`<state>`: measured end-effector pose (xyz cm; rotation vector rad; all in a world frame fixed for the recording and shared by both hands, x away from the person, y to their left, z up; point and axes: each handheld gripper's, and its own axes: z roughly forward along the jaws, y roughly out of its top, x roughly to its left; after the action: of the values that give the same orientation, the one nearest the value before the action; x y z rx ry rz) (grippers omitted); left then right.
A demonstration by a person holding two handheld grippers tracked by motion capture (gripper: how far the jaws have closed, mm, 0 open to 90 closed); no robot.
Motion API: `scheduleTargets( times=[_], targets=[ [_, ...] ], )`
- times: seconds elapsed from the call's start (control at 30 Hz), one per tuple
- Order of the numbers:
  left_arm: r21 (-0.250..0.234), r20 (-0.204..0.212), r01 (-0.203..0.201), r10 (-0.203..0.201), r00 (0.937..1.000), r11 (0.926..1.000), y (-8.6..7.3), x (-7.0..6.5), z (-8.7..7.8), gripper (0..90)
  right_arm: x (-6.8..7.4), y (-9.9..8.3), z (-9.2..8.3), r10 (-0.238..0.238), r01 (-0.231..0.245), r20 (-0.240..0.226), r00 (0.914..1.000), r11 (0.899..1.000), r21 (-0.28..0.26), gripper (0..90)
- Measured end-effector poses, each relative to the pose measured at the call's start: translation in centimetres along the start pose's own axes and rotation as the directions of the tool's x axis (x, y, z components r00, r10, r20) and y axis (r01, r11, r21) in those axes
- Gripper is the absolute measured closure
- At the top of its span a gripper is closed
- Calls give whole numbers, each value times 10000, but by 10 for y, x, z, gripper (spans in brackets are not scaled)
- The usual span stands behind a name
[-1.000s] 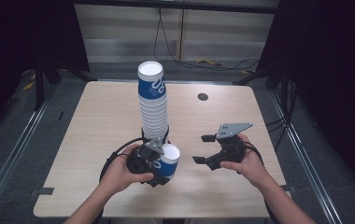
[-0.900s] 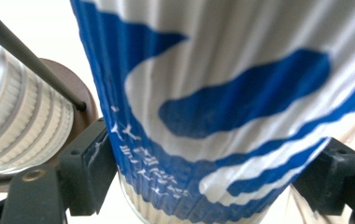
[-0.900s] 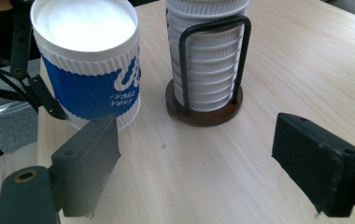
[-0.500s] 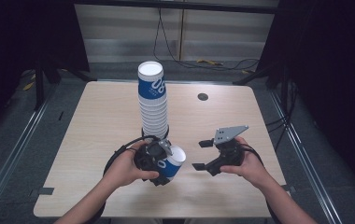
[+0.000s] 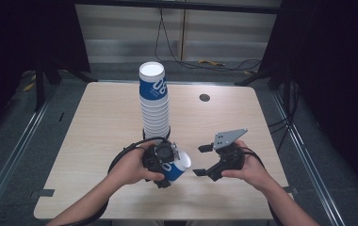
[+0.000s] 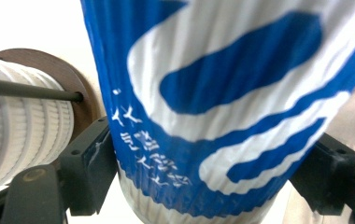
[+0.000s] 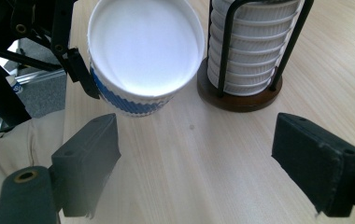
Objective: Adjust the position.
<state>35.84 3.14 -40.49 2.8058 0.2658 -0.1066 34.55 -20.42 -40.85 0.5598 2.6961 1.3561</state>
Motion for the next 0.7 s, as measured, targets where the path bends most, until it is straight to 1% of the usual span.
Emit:
scheduleTargets(
  times=[0.03, 0.1, 0.17, 0.23, 0.27, 0.3, 0.4, 0.47, 0.57, 0.6, 0.67, 0.7],
  targets=[
    [18, -59, 22, -22, 10000, 10000, 1, -1, 1, 184, 0, 0, 0, -15, 15, -81, 10000, 10000, -54, 141],
    [156, -11, -74, 74, 10000, 9999, 2, 0, 0, 184, 0, -1, 1, 11, -13, -190, 9998, 10000, -86, 141],
    [260, -71, -150, 152, 9999, 9995, 4, 0, -1, 184, 1, -1, 2, -15, 12, -262, 9997, 9999, -108, 141],
    [347, -67, -128, 130, 9999, 9993, 6, -1, -1, 184, 1, 0, 3, -41, 35, -403, 9992, 9999, -131, 142],
    [268, -59, -126, 127, 9999, 9996, 7, -1, -1, 184, 2, 1, 3, -37, 32, -440, 9990, 9999, -121, 142],
    [396, -81, -312, 315, 9995, 9987, 9, 0, -1, 184, 2, 1, 4, -86, 80, -485, 9988, 9999, -120, 142],
    [395, -131, -346, 351, 9993, 9986, 12, -2, 0, 184, 3, 3, 6, -82, 74, -595, 9982, 9999, -145, 144],
    [447, -64, -439, 442, 9990, 9980, 15, -2, 0, 183, 3, 5, 8, -139, 125, -707, 9974, 9997, -197, 147],
    [381, -48, -528, 530, 9986, 9979, 17, -2, 3, 184, 4, 7, 9, -192, 177, -787, 9967, 9996, -201, 153],
    [454, -37, -587, 589, 9983, 9972, 18, -3, 4, 183, 4, 7, 9, -208, 190, -818, 9964, 9996, -229, 156],
    [411, -79, -611, 615, 9981, 9973, 19, -4, 5, 183, 4, 7, 10, -181, 163, -853, 9962, 9996, -214, 159],
    [396, -55, -469, 471, 9989, 9981, 19, -5, 6, 183, 4, 7, 11, -200, 183, -903, 9957, 9996, -193, 159]
  ],
)
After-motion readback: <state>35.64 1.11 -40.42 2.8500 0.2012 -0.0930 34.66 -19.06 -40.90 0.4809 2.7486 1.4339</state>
